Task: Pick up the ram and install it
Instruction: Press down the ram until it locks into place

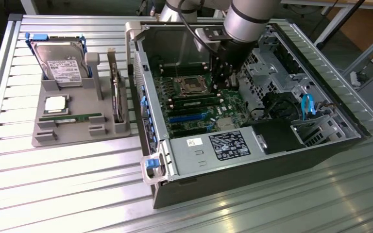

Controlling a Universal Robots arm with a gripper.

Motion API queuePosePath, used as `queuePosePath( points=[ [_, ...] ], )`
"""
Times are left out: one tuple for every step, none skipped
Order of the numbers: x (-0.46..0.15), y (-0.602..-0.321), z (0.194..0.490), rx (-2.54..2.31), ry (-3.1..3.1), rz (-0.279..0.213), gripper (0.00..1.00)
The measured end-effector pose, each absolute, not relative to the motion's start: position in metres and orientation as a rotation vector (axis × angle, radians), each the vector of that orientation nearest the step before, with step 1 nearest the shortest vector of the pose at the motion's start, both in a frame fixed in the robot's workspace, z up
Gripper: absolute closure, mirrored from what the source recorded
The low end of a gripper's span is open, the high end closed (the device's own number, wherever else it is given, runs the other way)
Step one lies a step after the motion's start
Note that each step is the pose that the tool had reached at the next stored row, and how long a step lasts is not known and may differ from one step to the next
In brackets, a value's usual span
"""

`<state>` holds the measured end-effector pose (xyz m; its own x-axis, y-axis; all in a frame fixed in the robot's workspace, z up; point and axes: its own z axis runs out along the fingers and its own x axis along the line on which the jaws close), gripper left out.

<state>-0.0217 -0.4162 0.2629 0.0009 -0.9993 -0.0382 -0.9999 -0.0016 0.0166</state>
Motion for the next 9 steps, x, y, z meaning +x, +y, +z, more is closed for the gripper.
queuePosePath(
  points=[
    [-0.0217,-0.4162,0.2596,-2.212,2.209,0.061,0.91],
    [-0.0217,-0.4162,0.2550,-2.212,2.209,0.061,0.91],
    [-0.0217,-0.4162,0.2523,-2.212,2.209,0.061,0.91],
    [-0.0217,-0.4162,0.2521,-2.212,2.209,0.061,0.91],
    [-0.0217,-0.4162,0.2521,-2.212,2.209,0.061,0.91],
    [-0.0196,-0.4162,0.2521,-2.212,2.209,0.061,0.91],
    [-0.0175,-0.4162,0.2521,-2.212,2.209,0.061,0.91],
    [-0.0155,-0.4162,0.2521,-2.212,2.209,0.061,0.91],
    [-0.0123,-0.4162,0.2521,-2.212,2.209,0.061,0.91]
  ],
)
